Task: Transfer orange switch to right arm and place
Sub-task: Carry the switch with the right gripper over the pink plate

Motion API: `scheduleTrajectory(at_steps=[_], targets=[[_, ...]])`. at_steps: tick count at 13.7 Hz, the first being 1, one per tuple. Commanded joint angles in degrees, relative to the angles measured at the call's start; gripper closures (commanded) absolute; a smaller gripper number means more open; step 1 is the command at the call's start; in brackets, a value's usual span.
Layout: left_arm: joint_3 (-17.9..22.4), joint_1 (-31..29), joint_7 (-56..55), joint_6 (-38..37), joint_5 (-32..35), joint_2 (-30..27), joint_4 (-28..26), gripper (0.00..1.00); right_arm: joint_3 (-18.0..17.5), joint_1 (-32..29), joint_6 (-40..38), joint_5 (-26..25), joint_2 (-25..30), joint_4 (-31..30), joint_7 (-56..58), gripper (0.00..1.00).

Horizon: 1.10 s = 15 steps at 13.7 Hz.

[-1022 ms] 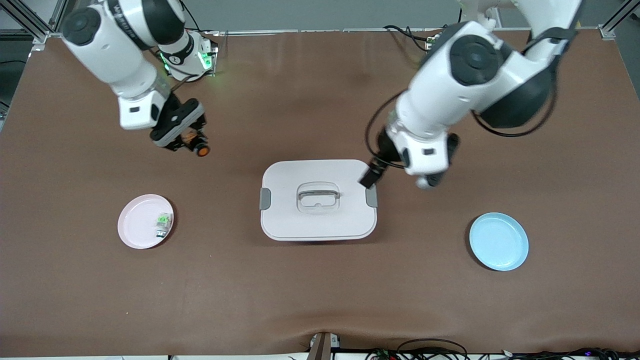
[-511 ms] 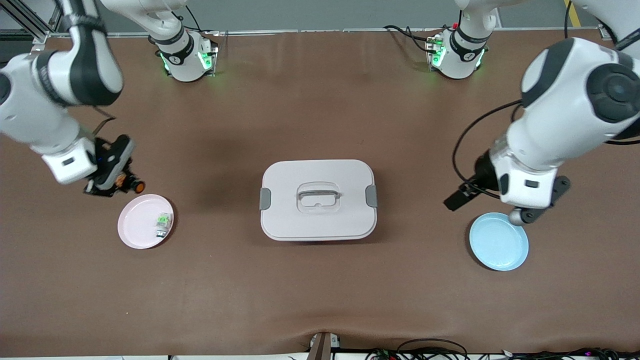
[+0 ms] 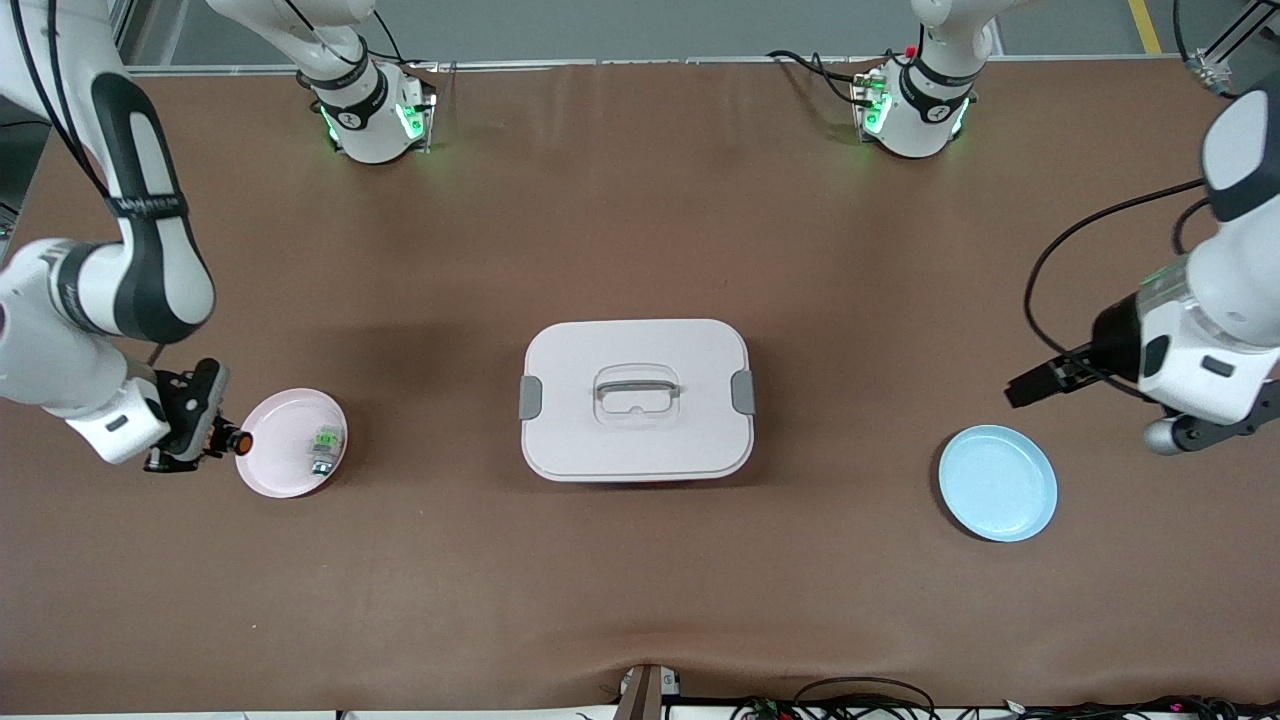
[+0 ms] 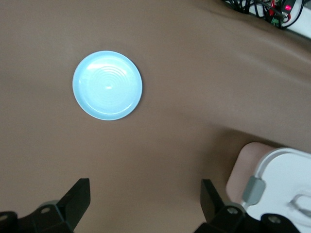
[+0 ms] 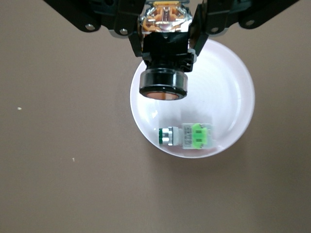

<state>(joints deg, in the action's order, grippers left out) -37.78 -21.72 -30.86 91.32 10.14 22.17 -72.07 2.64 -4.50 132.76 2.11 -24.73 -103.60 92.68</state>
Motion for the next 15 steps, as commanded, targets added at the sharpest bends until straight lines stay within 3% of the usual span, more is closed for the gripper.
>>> scheduleTrajectory(at_steps=[1, 3, 7, 15], targets=[[-0.01, 0.19, 2.73, -3.07, 1.2, -3.26, -1.14, 0.0, -1.23, -1.65, 4.76, -0.7, -3.56, 0.26, 1.45, 1.0], [3.57, 1.76, 5.43, -4.47, 1.2, -5.71, -2.19, 0.0, -1.14, -1.74, 11.17, -0.7, -3.65, -3.69, 1.36, 1.0], [17.01, 11.68, 13.62, -4.83, -0.03, -13.09, -6.84, 0.0, -1.23, -2.79, 18.65, -0.7, -3.74, -9.58, 1.45, 1.0], [29.34, 19.78, 21.8, -4.75, -4.87, -20.84, -14.23, 0.0, -1.23, -2.62, 31.76, -0.7, -6.12, -17.41, 1.45, 1.0]])
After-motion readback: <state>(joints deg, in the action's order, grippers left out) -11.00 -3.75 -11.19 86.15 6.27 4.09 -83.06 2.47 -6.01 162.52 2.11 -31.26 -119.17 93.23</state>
